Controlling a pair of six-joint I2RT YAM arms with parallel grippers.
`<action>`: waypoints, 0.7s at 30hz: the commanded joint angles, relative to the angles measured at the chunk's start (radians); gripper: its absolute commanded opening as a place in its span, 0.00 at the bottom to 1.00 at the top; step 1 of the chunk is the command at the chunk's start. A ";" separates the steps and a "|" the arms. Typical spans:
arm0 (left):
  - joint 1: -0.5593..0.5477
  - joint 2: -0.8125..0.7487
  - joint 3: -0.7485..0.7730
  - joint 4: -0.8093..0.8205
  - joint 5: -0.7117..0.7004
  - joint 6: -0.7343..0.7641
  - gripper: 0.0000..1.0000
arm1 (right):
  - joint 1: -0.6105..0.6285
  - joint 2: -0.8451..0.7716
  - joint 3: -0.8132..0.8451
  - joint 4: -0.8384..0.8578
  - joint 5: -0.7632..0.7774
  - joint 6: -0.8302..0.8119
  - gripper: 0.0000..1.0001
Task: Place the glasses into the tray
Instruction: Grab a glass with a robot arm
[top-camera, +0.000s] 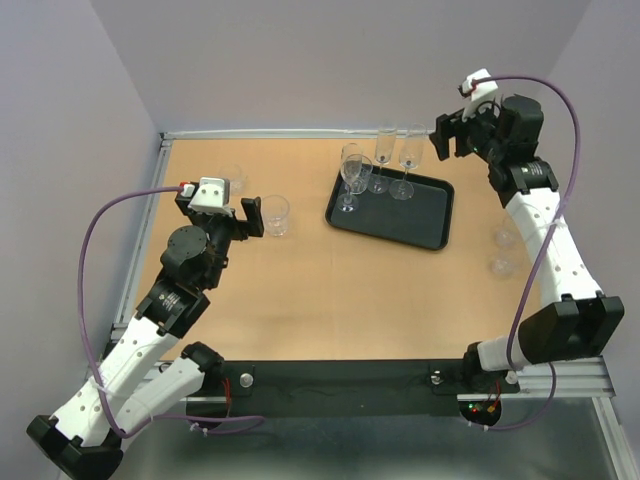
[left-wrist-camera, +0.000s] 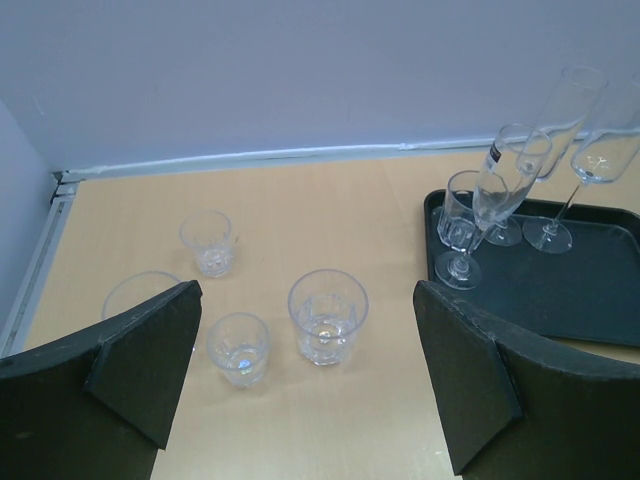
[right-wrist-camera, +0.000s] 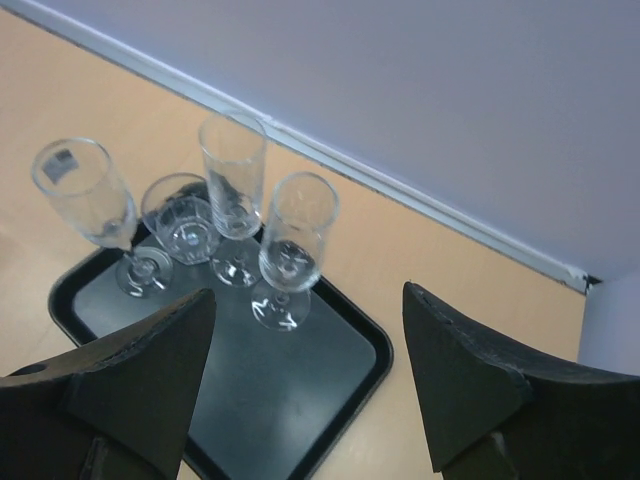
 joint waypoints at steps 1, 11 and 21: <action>0.004 -0.019 -0.003 0.057 0.004 0.006 0.99 | -0.087 -0.052 -0.058 -0.031 -0.098 -0.017 0.80; 0.004 -0.028 -0.003 0.057 0.014 0.005 0.99 | -0.317 -0.147 -0.256 -0.031 -0.184 0.012 0.80; 0.003 -0.030 -0.001 0.058 0.017 0.005 0.99 | -0.444 -0.138 -0.376 -0.036 -0.206 0.052 0.80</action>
